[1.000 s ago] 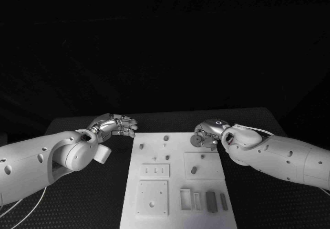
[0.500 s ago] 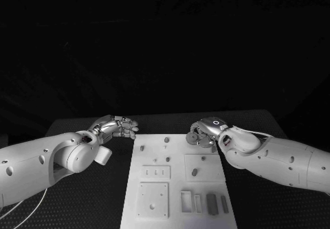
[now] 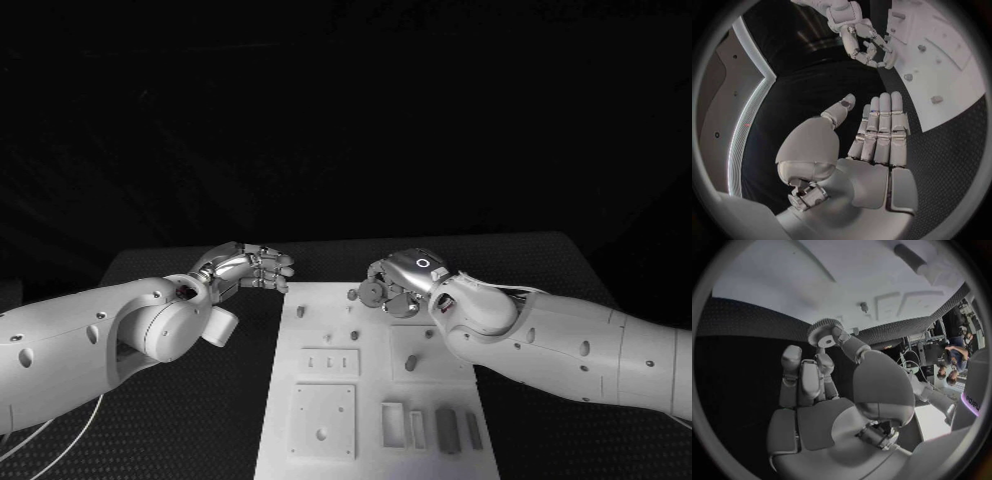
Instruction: Assemble the parts on the task board
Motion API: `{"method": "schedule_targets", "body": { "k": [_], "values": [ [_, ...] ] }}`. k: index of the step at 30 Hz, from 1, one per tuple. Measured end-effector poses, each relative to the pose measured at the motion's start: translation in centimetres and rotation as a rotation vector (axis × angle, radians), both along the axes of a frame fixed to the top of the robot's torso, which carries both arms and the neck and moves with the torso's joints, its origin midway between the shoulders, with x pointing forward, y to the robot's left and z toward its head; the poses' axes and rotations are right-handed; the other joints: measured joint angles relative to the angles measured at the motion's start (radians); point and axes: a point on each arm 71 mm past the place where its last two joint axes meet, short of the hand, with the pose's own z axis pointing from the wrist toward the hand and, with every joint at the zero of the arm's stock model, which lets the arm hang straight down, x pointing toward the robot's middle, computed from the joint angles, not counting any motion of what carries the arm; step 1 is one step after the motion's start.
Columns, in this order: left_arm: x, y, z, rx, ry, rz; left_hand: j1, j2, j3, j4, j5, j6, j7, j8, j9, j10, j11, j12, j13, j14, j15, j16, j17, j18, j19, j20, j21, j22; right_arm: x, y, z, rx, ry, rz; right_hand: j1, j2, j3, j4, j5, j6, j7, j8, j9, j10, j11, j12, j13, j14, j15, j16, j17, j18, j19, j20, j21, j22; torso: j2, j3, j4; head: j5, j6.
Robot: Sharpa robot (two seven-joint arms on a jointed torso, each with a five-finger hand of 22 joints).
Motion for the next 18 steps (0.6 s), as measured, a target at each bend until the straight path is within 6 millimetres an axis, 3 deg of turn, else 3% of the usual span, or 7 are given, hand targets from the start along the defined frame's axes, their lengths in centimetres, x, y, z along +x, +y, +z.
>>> {"method": "schedule_targets", "body": {
  "k": [10, 18],
  "values": [
    [0.1, -0.2, 0.0, 0.0, 0.0, -0.002, 0.0, 0.0, 0.0, 0.0, 0.0, 0.0, 0.0, 0.0, 0.0, 0.0, 0.0, 0.0, 0.0, 0.0, 0.0, 0.0, 0.001, 0.0, 0.0, 0.0, 0.0, 0.0, -0.2, 3.0, -1.4, -0.005, 0.004, 0.04, -0.001, -0.004, 0.003, 0.003, 0.0, 0.006, -0.001, -0.003, 0.0, 0.004, 0.003, 0.0, -0.001, 0.0, 0.0, 0.0, -0.001, 0.0, 0.005, -0.002, 0.0, 0.0, 0.001, 0.0011, 0.002, 0.007, -0.001],
    [0.1, -0.2, 0.0, 0.0, 0.0, -0.003, 0.0, 0.0, 0.0, 0.0, 0.0, 0.0, 0.0, 0.0, 0.001, 0.0, 0.0, 0.0, 0.001, 0.0, 0.0, 0.0, 0.002, 0.0, 0.0, 0.0, 0.0, 0.0, -0.4, 4.3, -2.4, -0.011, 0.017, 0.053, -0.001, -0.004, 0.003, 0.003, 0.0, 0.006, -0.001, -0.004, 0.0, 0.004, 0.003, 0.0, -0.001, 0.0, 0.0, 0.0, -0.002, 0.0, 0.005, -0.002, 0.0, 0.0, 0.001, 0.0013, 0.0023, 0.012, -0.003]
  ]
}}
